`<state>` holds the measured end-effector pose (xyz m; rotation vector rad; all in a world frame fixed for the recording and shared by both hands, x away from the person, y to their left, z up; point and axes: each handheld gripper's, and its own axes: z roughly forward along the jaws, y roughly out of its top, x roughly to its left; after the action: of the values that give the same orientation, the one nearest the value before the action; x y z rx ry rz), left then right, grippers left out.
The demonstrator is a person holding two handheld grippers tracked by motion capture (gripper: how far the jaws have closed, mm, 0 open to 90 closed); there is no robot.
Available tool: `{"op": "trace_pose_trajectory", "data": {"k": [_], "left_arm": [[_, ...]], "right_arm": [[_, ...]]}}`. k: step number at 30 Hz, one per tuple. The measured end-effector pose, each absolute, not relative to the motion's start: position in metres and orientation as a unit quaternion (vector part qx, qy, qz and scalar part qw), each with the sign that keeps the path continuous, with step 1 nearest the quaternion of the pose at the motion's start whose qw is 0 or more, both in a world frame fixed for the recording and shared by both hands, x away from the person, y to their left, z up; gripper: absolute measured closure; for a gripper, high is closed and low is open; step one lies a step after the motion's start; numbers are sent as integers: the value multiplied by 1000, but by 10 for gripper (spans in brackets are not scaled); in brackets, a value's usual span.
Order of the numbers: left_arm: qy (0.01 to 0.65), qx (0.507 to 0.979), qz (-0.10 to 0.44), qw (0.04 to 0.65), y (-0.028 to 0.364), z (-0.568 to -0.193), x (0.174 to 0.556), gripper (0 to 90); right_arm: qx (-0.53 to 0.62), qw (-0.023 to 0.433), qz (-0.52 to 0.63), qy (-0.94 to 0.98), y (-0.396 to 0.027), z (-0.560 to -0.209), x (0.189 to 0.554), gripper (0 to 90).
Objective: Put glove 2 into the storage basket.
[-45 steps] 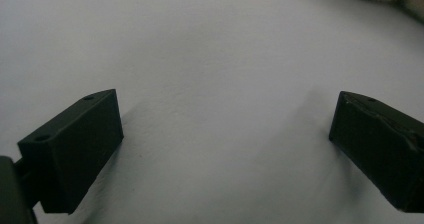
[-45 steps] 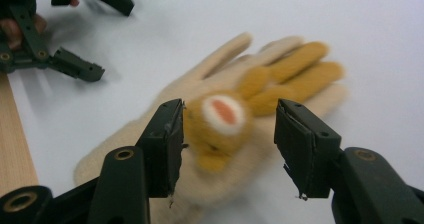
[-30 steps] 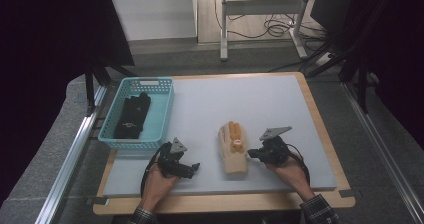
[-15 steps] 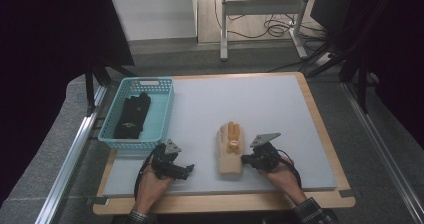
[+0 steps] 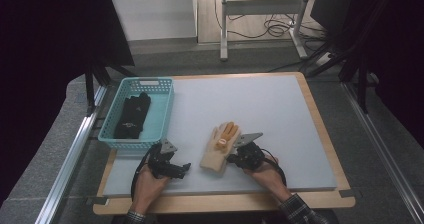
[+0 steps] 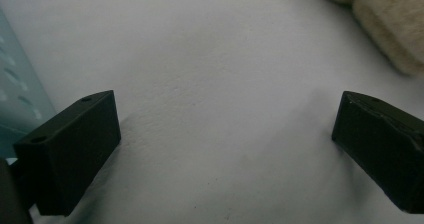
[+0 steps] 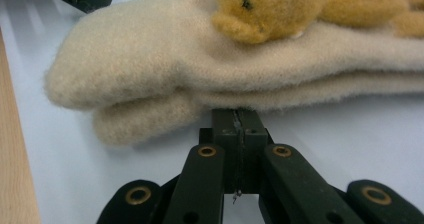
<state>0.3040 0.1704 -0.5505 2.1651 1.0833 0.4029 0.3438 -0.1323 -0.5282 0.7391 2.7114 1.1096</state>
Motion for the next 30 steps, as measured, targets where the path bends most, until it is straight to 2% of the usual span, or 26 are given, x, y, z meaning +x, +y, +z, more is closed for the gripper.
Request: {"op": "trace_pose_trajectory", "data": {"k": [15, 22, 30], "left_arm": [[418, 829, 150, 340, 171, -552, 305, 0], [420, 827, 148, 342, 171, -552, 305, 0], [420, 828, 147, 342, 171, -552, 305, 0]], "right_arm": [[232, 67, 368, 898, -113, -530, 346, 869], [245, 81, 375, 890, -137, -522, 345, 820], [287, 113, 384, 870, -182, -513, 350, 679]]}}
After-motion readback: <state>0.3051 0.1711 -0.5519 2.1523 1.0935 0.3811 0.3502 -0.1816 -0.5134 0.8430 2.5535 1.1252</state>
